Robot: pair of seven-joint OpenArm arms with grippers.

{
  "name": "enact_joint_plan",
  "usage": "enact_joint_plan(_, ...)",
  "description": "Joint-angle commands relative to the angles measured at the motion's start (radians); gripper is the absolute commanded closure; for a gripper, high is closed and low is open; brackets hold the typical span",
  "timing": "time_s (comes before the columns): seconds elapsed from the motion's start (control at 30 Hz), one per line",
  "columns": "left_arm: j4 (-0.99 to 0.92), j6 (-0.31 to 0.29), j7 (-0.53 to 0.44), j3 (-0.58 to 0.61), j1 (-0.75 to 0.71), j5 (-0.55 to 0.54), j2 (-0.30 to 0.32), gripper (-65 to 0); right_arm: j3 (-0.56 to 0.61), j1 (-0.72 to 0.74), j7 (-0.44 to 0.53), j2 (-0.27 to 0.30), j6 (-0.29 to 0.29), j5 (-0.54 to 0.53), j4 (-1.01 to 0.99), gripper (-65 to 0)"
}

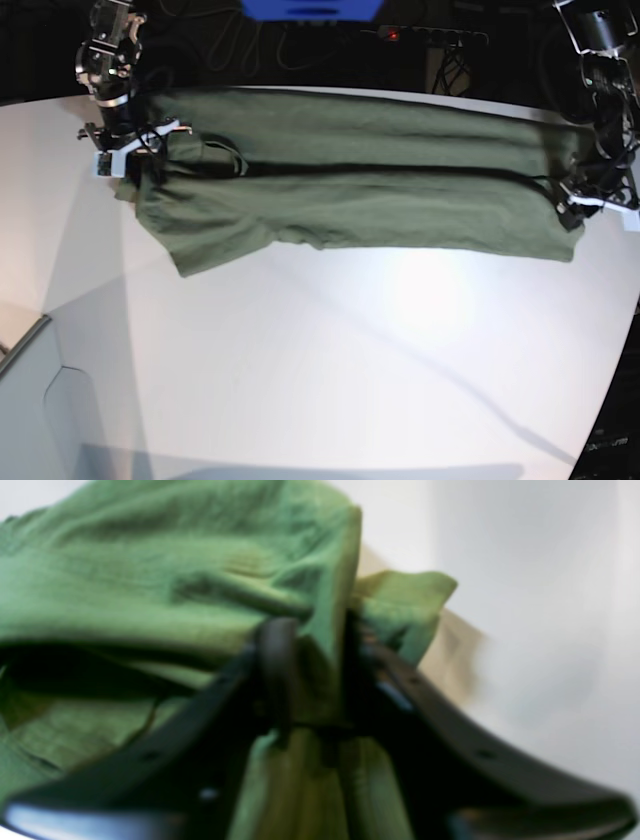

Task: Layout the t-shirt on the table in an organized manner, then fold the t-shirt properly
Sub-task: 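Release the folded edge and regrasp the t-shirt ends with both grippers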

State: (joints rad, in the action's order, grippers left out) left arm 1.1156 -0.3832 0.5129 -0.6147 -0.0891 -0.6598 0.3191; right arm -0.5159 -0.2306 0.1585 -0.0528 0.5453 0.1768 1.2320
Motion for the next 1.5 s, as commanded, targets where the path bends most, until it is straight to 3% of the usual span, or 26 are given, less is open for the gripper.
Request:
enact_joint_plan(0.0,0.019,-0.013,-0.003,-0.018,-0.007,-0.015,0.019,-30.2,-0.005,-0.002,0.031,0.009,0.006,-0.016,0.039,-25.6)
enact_joint_plan(0.1,0.03,-0.013,0.008,-0.118,-0.014,-0.015,0.01,-40.8,-0.005,-0.028,0.031,0.009,0.006,-0.018,0.113,-32.2)
enact_joint_plan(0.17,0.027,-0.013,0.008,-0.17,-0.013,-0.007,0.01,-42.6,-0.007,-0.036,0.025,0.006,0.006,-0.02,0.17,-33.8)
enact_joint_plan(0.4,0.031,-0.013,0.008,-0.192,0.067,-0.005,0.038,-42.6,-0.002,0.02,0.02,-0.002,0.006,-0.02,0.245,-34.0)
enact_joint_plan(0.47,0.022,-0.012,0.008,-0.188,0.105,-0.002,0.041,-42.6,-0.003,0.055,-0.021,-0.009,0.006,-0.018,0.245,-34.0)
enact_joint_plan(0.67,-0.058,-0.007,0.0,-0.075,0.248,0.194,0.031,-42.6,0.003,0.168,-0.224,-0.009,0.006,-0.016,0.245,-33.8)
enact_joint_plan(0.8,-0.199,-0.01,-0.004,-0.055,0.335,0.306,0.03,-42.6,0.003,0.208,-0.296,-0.009,0.006,-0.016,0.243,-33.7)
enact_joint_plan(1.1,-0.484,-0.013,-0.171,-0.05,0.467,0.47,0.031,-42.6,0.004,0.242,-0.308,-0.003,0.005,-0.015,0.197,-33.7)
enact_joint_plan(1.33,-0.578,-0.013,-0.198,-0.052,0.489,0.51,0.03,-42.4,0.004,0.274,-0.308,0.02,0.003,-0.015,0.121,-33.6)
enact_joint_plan(1.4,-0.578,-0.013,-0.198,-0.052,0.489,0.51,0.03,-38.6,0.004,0.282,-0.308,0.023,0.003,-0.015,0.113,-33.6)
enact_joint_plan(1.47,-0.578,-0.013,-0.198,-0.052,0.489,0.51,0.028,-30.2,0.004,0.287,-0.308,0.023,0.003,-0.015,0.113,-33.6)
